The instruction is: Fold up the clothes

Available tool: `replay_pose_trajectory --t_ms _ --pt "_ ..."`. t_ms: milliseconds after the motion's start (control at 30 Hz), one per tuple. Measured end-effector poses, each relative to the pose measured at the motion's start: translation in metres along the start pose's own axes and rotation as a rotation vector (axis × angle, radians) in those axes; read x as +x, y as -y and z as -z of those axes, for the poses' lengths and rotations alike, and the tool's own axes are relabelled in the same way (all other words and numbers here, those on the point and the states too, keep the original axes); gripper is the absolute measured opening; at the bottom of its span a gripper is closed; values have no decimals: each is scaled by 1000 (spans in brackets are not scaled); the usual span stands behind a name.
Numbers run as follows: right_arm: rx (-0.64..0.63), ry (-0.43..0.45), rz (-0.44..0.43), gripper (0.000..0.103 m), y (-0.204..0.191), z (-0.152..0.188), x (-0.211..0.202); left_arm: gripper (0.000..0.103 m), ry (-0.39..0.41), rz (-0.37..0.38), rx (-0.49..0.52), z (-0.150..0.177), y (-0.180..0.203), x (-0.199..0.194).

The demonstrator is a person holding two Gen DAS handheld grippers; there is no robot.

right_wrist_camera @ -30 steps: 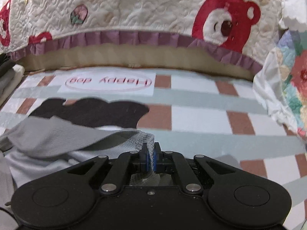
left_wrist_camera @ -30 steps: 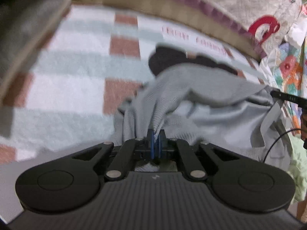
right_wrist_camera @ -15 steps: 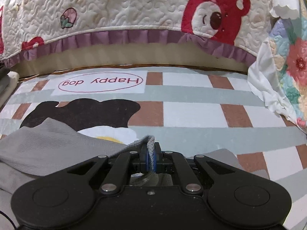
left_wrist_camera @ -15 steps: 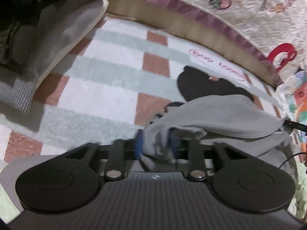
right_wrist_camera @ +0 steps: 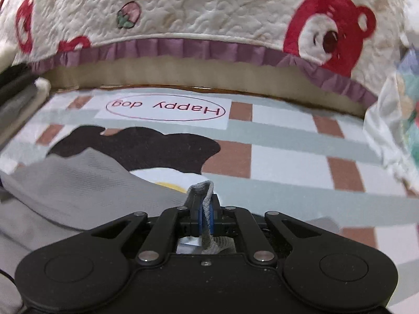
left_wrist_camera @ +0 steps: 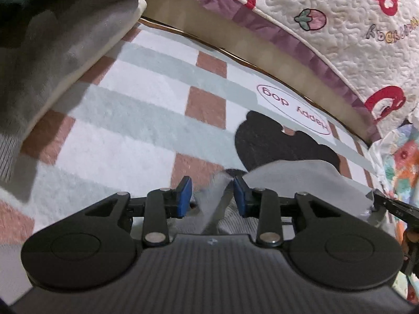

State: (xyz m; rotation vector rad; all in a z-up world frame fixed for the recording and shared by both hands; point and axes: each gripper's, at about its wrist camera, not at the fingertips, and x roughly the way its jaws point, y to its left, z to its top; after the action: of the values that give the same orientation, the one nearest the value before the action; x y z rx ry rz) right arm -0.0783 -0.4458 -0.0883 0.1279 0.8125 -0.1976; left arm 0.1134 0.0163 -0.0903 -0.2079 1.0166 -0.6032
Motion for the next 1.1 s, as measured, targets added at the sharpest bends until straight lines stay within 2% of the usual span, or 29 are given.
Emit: replay_pose_trajectory --t_ms 133,200,300,433,533,567,633,733,833,900,1000,1033,1100 --pt "3 -7 23 5 2 2 1 39 -25 61 68 18 20 -10" --pt "45 -8 13 5 6 4 1 43 -12 42 112 24 30 -14" --pt "69 -9 5 5 9 9 3 49 -10 -30 179 23 42 -4" --pt "100 -11 11 6 10 11 4 49 -59 -71 181 24 46 10" --pt "97 -13 21 6 12 12 4 49 -20 -128 149 21 37 4" --pt "96 -15 25 6 13 12 4 49 14 -172 130 18 31 1" --pt "102 -17 29 6 15 14 4 49 61 -219 62 12 16 -6" --pt "111 -18 32 6 17 14 5 49 84 -216 -35 11 1 -21" --pt "118 -16 31 6 18 13 3 49 85 -222 47 17 14 -37" --pt "119 -16 32 6 18 11 2 48 92 -189 87 21 26 -44" --pt "113 -13 32 6 19 8 0 49 23 -55 87 20 39 -29" --pt "115 -11 30 6 19 7 0 49 -6 -42 88 19 43 -19" --pt "113 -10 24 6 18 5 1 52 -54 -73 86 17 49 4"
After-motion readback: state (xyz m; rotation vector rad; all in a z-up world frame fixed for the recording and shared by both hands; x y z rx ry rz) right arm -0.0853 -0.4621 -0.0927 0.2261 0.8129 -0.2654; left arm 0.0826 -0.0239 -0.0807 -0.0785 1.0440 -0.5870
